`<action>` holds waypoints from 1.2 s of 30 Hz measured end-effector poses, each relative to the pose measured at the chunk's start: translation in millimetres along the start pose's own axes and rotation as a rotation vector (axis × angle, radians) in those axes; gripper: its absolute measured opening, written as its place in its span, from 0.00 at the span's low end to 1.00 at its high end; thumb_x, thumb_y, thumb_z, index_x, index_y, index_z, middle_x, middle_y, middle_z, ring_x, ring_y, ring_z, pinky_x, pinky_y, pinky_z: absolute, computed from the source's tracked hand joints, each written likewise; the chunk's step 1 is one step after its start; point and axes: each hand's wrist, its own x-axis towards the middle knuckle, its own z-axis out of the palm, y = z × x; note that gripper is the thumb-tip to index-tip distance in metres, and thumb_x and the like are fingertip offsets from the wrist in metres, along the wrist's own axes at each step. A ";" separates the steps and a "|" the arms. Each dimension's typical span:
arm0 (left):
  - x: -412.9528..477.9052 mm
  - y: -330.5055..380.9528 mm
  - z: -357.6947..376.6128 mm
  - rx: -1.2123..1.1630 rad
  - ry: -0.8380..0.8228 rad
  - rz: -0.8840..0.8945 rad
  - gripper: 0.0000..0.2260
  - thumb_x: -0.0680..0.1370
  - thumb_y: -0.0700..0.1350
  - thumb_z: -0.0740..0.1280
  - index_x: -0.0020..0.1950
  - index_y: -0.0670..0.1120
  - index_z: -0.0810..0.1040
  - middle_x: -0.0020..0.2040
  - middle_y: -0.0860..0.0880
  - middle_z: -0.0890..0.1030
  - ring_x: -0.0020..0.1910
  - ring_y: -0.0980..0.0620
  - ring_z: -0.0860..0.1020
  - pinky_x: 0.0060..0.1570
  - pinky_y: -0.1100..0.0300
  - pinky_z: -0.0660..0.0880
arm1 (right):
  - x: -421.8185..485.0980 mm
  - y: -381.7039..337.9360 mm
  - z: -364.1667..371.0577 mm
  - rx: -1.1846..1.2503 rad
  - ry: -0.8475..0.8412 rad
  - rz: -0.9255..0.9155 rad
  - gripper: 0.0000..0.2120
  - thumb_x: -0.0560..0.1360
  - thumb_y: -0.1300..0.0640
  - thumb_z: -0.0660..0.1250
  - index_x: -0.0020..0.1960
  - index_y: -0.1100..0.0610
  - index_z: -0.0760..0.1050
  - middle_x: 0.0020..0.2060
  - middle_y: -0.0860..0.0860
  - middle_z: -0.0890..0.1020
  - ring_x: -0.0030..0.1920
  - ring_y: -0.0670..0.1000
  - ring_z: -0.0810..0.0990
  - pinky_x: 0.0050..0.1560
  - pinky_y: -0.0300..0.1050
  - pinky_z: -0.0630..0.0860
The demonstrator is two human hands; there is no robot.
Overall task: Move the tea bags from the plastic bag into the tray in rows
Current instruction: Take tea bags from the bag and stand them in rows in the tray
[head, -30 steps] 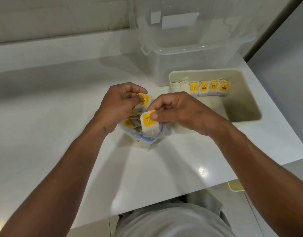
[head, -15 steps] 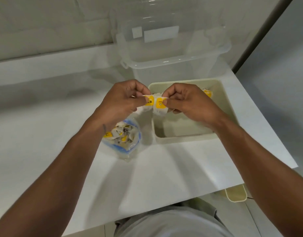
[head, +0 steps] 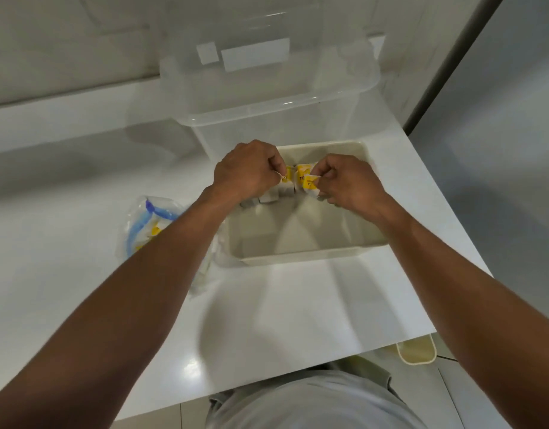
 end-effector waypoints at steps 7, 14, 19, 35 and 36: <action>15.1 -2.8 19.2 0.056 -0.107 -0.019 0.04 0.70 0.50 0.73 0.37 0.57 0.79 0.39 0.61 0.80 0.47 0.56 0.81 0.50 0.60 0.77 | 13.5 3.7 6.0 -0.262 -0.245 -0.041 0.08 0.72 0.58 0.69 0.39 0.45 0.79 0.38 0.43 0.80 0.46 0.51 0.82 0.53 0.52 0.80; 25.1 -0.2 40.0 0.265 0.014 0.003 0.07 0.72 0.49 0.69 0.48 0.59 0.82 0.48 0.57 0.83 0.50 0.52 0.80 0.43 0.61 0.70 | 30.1 4.4 12.9 -0.468 -0.029 -0.037 0.11 0.73 0.58 0.66 0.51 0.45 0.80 0.50 0.49 0.84 0.50 0.54 0.81 0.47 0.45 0.76; 22.5 -3.8 45.9 0.373 0.172 0.077 0.10 0.76 0.47 0.65 0.53 0.58 0.82 0.50 0.52 0.84 0.49 0.47 0.81 0.41 0.59 0.68 | 34.8 10.3 17.5 -0.518 0.040 -0.050 0.12 0.74 0.58 0.65 0.54 0.46 0.80 0.49 0.50 0.84 0.49 0.55 0.81 0.46 0.44 0.73; -3.1 -10.2 53.0 0.590 0.192 0.176 0.11 0.77 0.56 0.65 0.49 0.51 0.81 0.46 0.48 0.84 0.47 0.44 0.83 0.42 0.57 0.71 | 17.3 16.1 23.5 -0.775 0.083 -0.148 0.13 0.76 0.47 0.64 0.57 0.53 0.78 0.54 0.54 0.81 0.54 0.58 0.80 0.49 0.47 0.75; -5.5 -11.7 56.2 0.583 0.147 0.187 0.11 0.76 0.56 0.65 0.49 0.52 0.82 0.47 0.49 0.84 0.48 0.45 0.82 0.46 0.56 0.73 | 15.8 17.3 25.8 -0.785 0.047 -0.121 0.14 0.76 0.47 0.65 0.57 0.53 0.79 0.55 0.54 0.80 0.56 0.59 0.79 0.51 0.47 0.75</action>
